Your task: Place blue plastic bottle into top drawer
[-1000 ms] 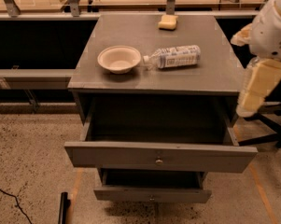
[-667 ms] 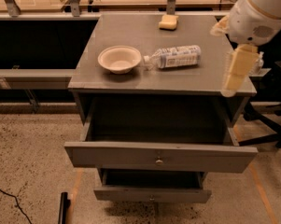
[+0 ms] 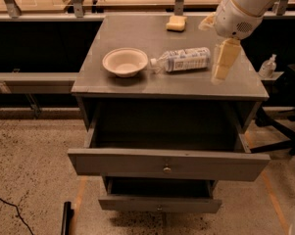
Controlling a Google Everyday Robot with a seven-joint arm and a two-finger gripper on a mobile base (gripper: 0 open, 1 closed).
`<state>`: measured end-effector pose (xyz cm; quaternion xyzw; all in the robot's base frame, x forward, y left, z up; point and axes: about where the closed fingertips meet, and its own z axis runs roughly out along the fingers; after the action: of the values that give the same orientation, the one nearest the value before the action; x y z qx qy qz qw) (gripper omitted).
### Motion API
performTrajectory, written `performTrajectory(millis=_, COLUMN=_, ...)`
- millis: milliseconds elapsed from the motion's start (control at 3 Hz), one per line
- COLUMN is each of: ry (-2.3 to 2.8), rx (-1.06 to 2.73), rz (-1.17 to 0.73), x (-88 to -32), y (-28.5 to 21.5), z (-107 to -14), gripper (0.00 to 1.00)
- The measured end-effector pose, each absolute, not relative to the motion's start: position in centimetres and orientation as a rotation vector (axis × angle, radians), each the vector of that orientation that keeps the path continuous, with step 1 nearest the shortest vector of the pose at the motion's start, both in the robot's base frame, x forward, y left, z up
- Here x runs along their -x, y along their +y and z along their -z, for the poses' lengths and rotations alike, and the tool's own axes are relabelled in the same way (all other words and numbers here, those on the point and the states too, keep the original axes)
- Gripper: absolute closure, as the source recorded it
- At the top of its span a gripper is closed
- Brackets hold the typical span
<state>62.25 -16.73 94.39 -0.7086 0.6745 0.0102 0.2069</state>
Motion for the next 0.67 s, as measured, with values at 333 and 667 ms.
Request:
performTrajectory(millis=333, ry=1.851, rx=1.947, rz=-0.071, x=-62.93, y=-16.54, z=-94.25, gripper=0.00)
performTrajectory(millis=667, ry=1.831, rx=1.943, rz=-0.128, x=-63.76, y=-15.82, z=-93.85, gripper=0.00)
